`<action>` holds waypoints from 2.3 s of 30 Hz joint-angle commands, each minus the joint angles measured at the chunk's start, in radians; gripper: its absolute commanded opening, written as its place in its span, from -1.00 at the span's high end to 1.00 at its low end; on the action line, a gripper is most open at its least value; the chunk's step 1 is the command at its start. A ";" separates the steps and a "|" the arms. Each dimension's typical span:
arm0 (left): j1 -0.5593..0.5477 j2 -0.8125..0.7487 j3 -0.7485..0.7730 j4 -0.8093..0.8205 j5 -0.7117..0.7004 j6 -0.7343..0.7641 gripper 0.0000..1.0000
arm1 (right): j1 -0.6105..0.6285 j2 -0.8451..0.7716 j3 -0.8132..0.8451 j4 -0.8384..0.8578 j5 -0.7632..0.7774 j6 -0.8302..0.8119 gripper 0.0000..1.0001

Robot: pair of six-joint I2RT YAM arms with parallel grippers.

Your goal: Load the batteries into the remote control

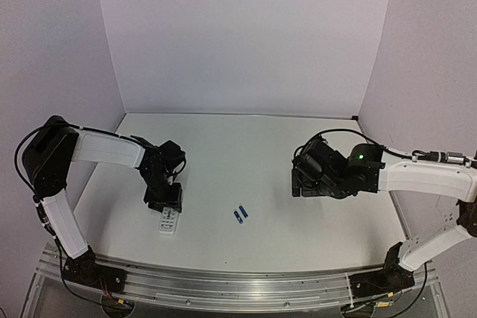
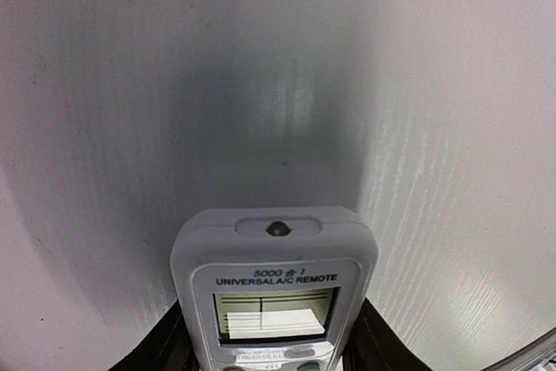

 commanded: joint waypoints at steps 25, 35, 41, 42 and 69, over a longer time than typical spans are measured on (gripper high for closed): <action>-0.010 -0.427 -0.188 1.680 0.728 -0.248 1.00 | 0.001 0.089 0.108 0.917 -1.052 -0.392 -0.86; -0.015 -0.480 -0.232 1.776 0.765 -0.247 1.00 | 0.001 0.244 0.275 0.996 -1.108 -0.353 -0.77; -0.015 -0.492 -0.254 1.785 0.746 -0.247 1.00 | 0.002 0.287 0.318 1.026 -1.189 -0.323 -0.11; -0.015 -0.494 -0.254 1.776 0.738 -0.242 1.00 | 0.002 0.286 0.316 1.027 -1.193 -0.320 0.08; -0.015 -0.448 -0.096 0.690 0.779 -0.155 -0.99 | 0.002 0.185 0.341 0.009 -0.623 -1.123 0.48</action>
